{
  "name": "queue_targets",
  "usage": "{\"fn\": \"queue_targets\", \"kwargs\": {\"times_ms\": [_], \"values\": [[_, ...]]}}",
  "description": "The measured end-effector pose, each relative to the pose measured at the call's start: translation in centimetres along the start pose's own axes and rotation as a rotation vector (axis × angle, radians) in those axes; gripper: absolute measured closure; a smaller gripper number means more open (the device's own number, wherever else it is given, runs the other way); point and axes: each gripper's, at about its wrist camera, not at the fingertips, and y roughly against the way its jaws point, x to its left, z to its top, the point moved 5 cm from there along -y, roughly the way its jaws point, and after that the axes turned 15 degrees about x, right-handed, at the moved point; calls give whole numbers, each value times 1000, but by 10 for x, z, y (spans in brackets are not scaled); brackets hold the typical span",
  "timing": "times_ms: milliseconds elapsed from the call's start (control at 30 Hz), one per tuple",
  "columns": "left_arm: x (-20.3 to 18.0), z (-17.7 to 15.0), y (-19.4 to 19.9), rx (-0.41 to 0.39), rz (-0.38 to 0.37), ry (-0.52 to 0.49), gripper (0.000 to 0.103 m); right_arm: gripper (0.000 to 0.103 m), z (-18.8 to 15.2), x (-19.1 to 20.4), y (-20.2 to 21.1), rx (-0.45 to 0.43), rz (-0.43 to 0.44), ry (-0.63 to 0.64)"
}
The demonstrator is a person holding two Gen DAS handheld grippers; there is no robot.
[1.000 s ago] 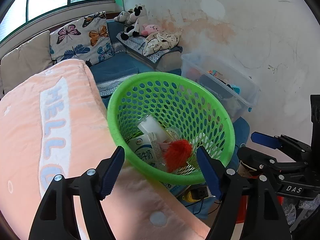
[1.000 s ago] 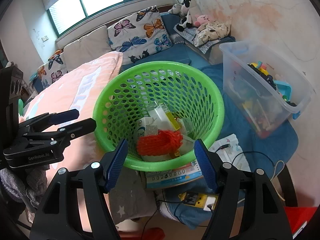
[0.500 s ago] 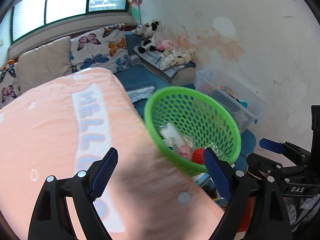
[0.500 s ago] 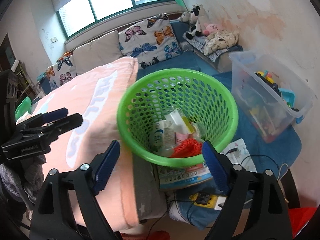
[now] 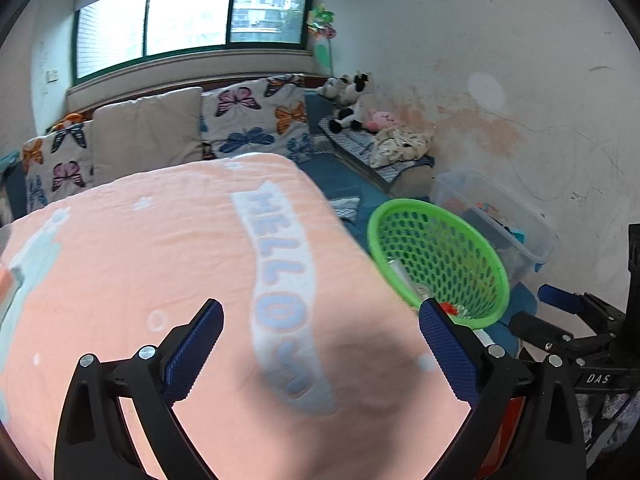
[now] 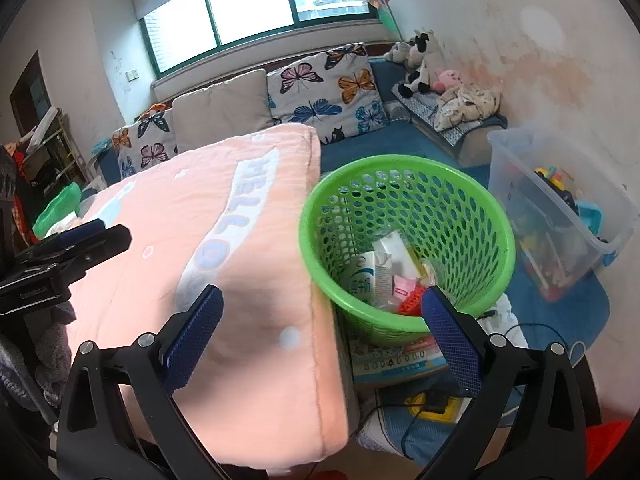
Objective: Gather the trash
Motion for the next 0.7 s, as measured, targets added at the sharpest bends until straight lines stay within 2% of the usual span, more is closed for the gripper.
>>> {"fn": "queue_targets", "kwargs": {"times_ms": [400,700], "values": [[50,-35,37,-42,115,79,7,4,-9,44,6,-32,-17,53],[78,-61,56,-54,153,144,7,4,-14,70,11,-51,-2,92]]}}
